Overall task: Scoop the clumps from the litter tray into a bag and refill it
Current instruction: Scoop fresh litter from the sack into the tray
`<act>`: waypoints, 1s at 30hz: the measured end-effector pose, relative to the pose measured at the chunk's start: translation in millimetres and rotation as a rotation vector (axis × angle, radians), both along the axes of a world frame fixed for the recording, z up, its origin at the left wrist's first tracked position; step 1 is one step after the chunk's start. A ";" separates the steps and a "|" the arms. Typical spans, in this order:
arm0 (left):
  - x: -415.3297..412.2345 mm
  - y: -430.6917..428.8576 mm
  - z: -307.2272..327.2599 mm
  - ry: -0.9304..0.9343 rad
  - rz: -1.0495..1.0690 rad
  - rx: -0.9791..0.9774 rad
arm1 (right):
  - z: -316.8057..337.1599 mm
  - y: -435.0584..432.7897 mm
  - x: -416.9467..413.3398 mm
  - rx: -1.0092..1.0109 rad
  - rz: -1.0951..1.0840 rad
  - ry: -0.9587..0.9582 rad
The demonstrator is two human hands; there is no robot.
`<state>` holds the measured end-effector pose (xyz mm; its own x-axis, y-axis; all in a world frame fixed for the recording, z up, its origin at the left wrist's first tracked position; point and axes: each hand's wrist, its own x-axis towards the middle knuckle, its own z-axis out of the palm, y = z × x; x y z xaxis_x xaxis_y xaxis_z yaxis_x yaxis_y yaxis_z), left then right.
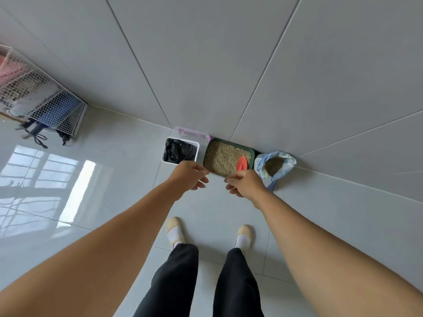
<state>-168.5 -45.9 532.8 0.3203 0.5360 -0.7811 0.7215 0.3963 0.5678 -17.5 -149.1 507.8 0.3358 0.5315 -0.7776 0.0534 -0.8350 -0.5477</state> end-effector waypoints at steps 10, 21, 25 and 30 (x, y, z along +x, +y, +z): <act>20.8 26.8 -106.8 0.003 -0.036 0.000 | -108.8 18.4 7.9 -0.010 0.060 -0.015; 60.6 11.4 -288.0 -0.032 -0.121 0.033 | -291.8 6.3 40.4 -0.017 0.155 -0.095; 70.4 7.5 -352.9 -0.044 -0.179 0.051 | -357.7 3.1 43.1 -0.008 0.131 -0.109; 75.6 1.3 -406.5 -0.032 -0.251 0.047 | -408.9 -4.4 42.8 0.024 0.074 -0.110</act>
<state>-92.8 -44.6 126.3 0.4717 0.4721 -0.7448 0.7756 0.1797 0.6051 25.4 -153.5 98.9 0.3777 0.5756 -0.7252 0.1751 -0.8135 -0.5545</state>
